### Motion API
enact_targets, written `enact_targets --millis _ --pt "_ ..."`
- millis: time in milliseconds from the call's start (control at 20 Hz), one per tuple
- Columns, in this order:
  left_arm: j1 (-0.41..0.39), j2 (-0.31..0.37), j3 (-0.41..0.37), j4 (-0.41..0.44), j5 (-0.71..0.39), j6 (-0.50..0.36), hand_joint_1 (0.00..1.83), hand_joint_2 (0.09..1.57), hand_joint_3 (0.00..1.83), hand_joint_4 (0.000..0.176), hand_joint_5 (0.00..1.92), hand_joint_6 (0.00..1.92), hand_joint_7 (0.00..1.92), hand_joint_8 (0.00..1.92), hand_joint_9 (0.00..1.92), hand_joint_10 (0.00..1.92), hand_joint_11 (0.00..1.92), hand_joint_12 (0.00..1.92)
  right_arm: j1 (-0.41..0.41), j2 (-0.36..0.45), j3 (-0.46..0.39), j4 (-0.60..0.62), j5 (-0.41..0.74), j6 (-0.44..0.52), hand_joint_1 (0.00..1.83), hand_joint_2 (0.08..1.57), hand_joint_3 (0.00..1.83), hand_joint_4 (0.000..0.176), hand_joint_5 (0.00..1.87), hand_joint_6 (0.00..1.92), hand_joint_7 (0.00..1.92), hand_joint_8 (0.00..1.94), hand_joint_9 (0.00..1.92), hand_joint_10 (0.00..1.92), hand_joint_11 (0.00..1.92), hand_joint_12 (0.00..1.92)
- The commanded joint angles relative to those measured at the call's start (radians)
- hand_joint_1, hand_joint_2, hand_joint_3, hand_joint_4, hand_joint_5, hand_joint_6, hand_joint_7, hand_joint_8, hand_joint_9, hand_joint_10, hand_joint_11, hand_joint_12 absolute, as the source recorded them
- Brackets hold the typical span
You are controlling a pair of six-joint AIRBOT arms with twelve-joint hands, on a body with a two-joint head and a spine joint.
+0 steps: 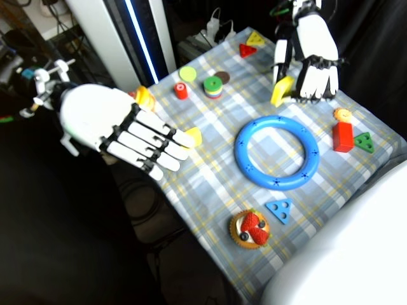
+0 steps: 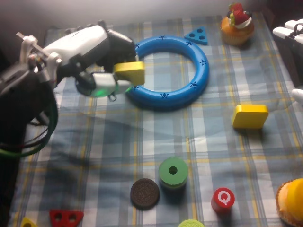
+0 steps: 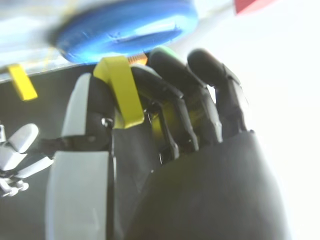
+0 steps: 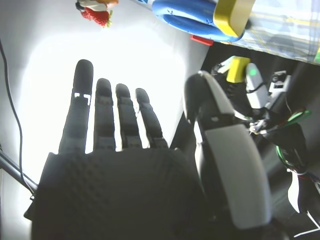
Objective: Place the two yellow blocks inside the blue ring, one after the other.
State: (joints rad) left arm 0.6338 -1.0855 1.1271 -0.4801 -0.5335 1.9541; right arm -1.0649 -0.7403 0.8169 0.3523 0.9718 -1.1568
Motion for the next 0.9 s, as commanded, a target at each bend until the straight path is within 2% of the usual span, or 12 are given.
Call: enact_targets --millis 0,200,300,350,400,450,500,600,700,750,800,850 --pt "-0.033 -0.018 0.023 0.009 -0.069 0.007 1.2 1.26 0.0 0.0 0.75 1.08 0.73 1.68 0.56 1.83 0.3 1.91 0.007 0.004 0.005 -0.008 0.128 0.002 0.43 1.43 0.0 0.0 0.0 0.0 0.0 0.0 0.01 0.04 0.0 0.74" --pt "-0.143 -0.126 0.137 -0.06 0.055 0.125 1.14 1.17 0.0 0.0 0.89 1.12 0.79 1.91 0.77 1.92 0.75 1.92 0.004 0.004 0.005 -0.008 0.128 0.004 0.44 1.42 0.0 0.0 0.0 0.0 0.0 0.0 0.02 0.01 0.0 0.53" --pt "-0.172 -0.175 0.196 -0.107 0.097 0.148 1.2 1.23 0.01 0.0 0.81 1.02 0.73 1.69 0.61 1.92 0.53 1.92 0.004 0.004 0.007 -0.008 0.128 0.004 0.45 1.42 0.0 0.0 0.0 0.0 0.0 0.0 0.02 0.01 0.0 0.6" --pt "-0.182 -0.196 0.22 -0.15 0.114 0.193 1.21 1.22 0.0 0.0 0.79 1.22 0.78 1.45 0.67 1.92 0.58 1.92 0.004 0.004 0.008 -0.008 0.128 0.004 0.44 1.41 0.0 0.0 0.0 0.0 0.0 0.0 0.02 0.01 0.0 0.6" --pt "-0.186 -0.208 0.233 -0.174 0.125 0.216 1.21 1.22 0.0 0.0 0.79 1.22 0.78 1.45 0.67 1.92 0.58 1.92 0.004 0.004 0.008 -0.008 0.128 0.004 0.44 1.41 0.0 0.0 0.0 0.0 0.0 0.0 0.02 0.01 0.0 0.6" --pt "-0.189 -0.221 0.247 -0.188 0.14 0.232 1.17 1.24 0.0 0.0 0.76 1.21 0.75 1.5 0.45 1.72 0.28 1.92 0.004 0.004 0.009 -0.008 0.128 0.004 0.44 1.41 0.0 0.0 0.0 0.0 0.02 0.0 0.04 0.02 0.0 0.69" --pt "-0.192 -0.234 0.263 -0.199 0.15 0.232 1.04 1.24 0.0 0.0 0.74 1.32 0.59 1.16 0.38 1.56 0.14 1.92 0.004 0.004 0.01 -0.007 0.128 0.004 0.45 1.4 0.0 0.0 0.0 0.0 0.02 0.0 0.04 0.02 0.0 0.78" --pt "-0.198 -0.262 0.288 -0.207 0.166 0.232 0.97 1.13 0.0 0.027 0.34 0.67 0.44 0.6 0.21 1.3 0.02 1.92 0.002 0.004 0.01 -0.006 0.128 0.007 0.43 1.4 0.0 0.0 0.0 0.0 0.03 0.0 0.05 0.03 0.0 0.9" --pt "-0.198 -0.27 0.284 -0.194 0.168 0.233 0.87 1.08 0.0 0.078 0.2 0.3 0.23 0.13 0.0 0.76 0.0 1.43 0.002 0.003 0.011 -0.006 0.129 0.007 0.43 1.41 0.0 0.0 0.0 0.0 0.03 0.0 0.04 0.03 0.0 0.93" --pt "-0.197 -0.268 0.281 -0.193 0.166 0.235 0.87 1.08 0.0 0.078 0.2 0.3 0.23 0.13 0.0 0.76 0.0 1.43 0.002 0.003 0.011 -0.006 0.131 0.007 0.43 1.41 0.0 0.0 0.0 0.0 0.03 0.0 0.04 0.03 0.0 0.93" --pt "-0.197 -0.265 0.278 -0.193 0.164 0.235 0.82 1.05 0.0 0.083 0.12 0.13 0.07 0.03 0.0 0.24 0.0 0.28 0.002 0.003 0.011 -0.006 0.132 0.007 0.4 1.41 0.0 0.0 0.0 0.0 0.01 0.0 0.03 0.02 0.0 0.85" --pt "-0.196 -0.259 0.274 -0.193 0.159 0.235 0.8 1.03 0.0 0.083 0.1 0.09 0.01 0.0 0.0 0.05 0.0 0.06 0.002 0.003 0.011 -0.006 0.132 0.008 0.39 1.41 0.0 0.0 0.0 0.0 0.01 0.0 0.03 0.03 0.0 0.78"
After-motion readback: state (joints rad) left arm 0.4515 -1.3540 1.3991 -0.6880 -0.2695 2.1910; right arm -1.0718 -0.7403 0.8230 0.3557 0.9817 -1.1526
